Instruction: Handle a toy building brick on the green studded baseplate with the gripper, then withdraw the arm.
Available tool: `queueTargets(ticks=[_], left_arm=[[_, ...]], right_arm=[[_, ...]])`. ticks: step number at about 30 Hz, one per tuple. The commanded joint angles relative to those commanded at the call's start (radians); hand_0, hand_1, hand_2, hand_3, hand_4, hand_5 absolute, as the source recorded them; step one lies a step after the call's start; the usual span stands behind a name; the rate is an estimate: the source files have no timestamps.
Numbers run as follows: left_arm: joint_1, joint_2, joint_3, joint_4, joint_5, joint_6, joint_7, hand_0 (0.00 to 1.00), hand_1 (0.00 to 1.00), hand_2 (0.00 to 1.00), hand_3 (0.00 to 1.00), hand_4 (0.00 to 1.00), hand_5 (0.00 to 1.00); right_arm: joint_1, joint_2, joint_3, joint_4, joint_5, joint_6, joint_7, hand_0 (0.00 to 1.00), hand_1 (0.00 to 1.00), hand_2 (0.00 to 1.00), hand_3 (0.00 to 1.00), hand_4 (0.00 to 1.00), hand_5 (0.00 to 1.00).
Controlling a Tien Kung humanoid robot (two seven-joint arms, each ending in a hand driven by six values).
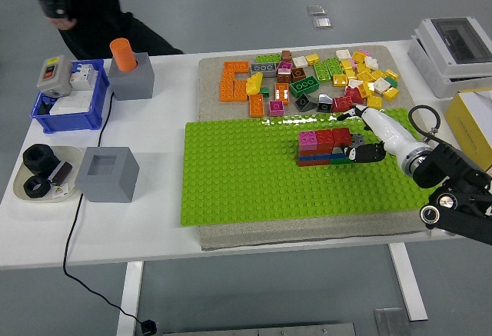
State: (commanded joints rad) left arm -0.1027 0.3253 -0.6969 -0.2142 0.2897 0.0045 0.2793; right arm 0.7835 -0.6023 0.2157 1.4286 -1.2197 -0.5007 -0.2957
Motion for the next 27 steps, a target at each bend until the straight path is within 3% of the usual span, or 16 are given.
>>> queueTargets(ticks=[3, 4, 9, 10, 14, 16, 17, 21, 22, 27], left_arm=[[0.001, 0.000, 0.000, 0.000, 0.000, 0.000, 0.001, 0.769, 0.718, 0.682, 0.786, 0.802, 0.531], [0.001, 0.000, 0.001, 0.000, -0.001, -0.001, 0.000, 0.770, 0.719, 0.682, 0.786, 0.801, 0.529], [0.004, -0.001, 0.004, 0.000, -0.007, -0.002, -0.001, 0.770, 0.719, 0.682, 0.786, 0.801, 0.529], [0.005, -0.001, 0.005, 0.000, -0.007, -0.002, 0.000, 0.770, 0.719, 0.682, 0.783, 0.801, 0.530], [0.006, -0.001, 0.006, 0.000, -0.009, -0.004, -0.001, 0.770, 0.719, 0.682, 0.783, 0.801, 0.530], [0.006, -0.002, 0.006, 0.000, -0.008, -0.004, -0.001, 0.770, 0.719, 0.682, 0.783, 0.801, 0.530], [0.006, -0.002, 0.005, 0.000, -0.007, -0.004, -0.002, 0.771, 0.719, 0.682, 0.783, 0.799, 0.526], [0.006, -0.002, 0.000, 0.000, -0.003, -0.002, -0.003, 0.771, 0.719, 0.682, 0.783, 0.799, 0.526], [0.007, -0.002, -0.001, 0.000, -0.002, -0.001, -0.004, 0.772, 0.719, 0.683, 0.782, 0.799, 0.528], [0.007, -0.003, -0.005, 0.000, 0.000, 0.002, -0.006, 0.772, 0.719, 0.683, 0.782, 0.799, 0.528]], right_arm=[[-0.006, -0.011, 0.020, 0.015, -0.018, 0.003, -0.003, 0.820, 0.971, 0.992, 0.802, 0.747, 0.061], [-0.009, -0.016, 0.027, 0.022, -0.025, 0.004, -0.003, 0.821, 0.974, 0.994, 0.806, 0.839, 0.142], [-0.047, -0.059, 0.082, 0.075, -0.074, 0.007, -0.017, 0.821, 0.974, 0.994, 0.806, 0.839, 0.142], [-0.056, -0.070, 0.094, 0.091, -0.086, 0.008, -0.020, 0.825, 0.976, 0.994, 0.787, 0.874, 0.207], [-0.075, -0.093, 0.113, 0.133, -0.109, 0.012, -0.029, 0.825, 0.976, 0.994, 0.787, 0.874, 0.207], [-0.077, -0.095, 0.108, 0.142, -0.112, 0.014, -0.030, 0.825, 0.976, 0.994, 0.787, 0.874, 0.207], [-0.076, -0.093, 0.103, 0.142, -0.108, 0.015, -0.028, 0.828, 0.978, 0.995, 0.705, 0.846, 0.220], [-0.068, -0.080, 0.077, 0.128, -0.091, 0.019, -0.022, 0.828, 0.978, 0.995, 0.705, 0.846, 0.220], [-0.067, -0.077, 0.073, 0.126, -0.089, 0.020, -0.021, 0.829, 0.979, 0.993, 0.653, 0.748, 0.306], [-0.065, -0.070, 0.060, 0.118, -0.082, 0.022, -0.021, 0.829, 0.979, 0.993, 0.653, 0.748, 0.306]])
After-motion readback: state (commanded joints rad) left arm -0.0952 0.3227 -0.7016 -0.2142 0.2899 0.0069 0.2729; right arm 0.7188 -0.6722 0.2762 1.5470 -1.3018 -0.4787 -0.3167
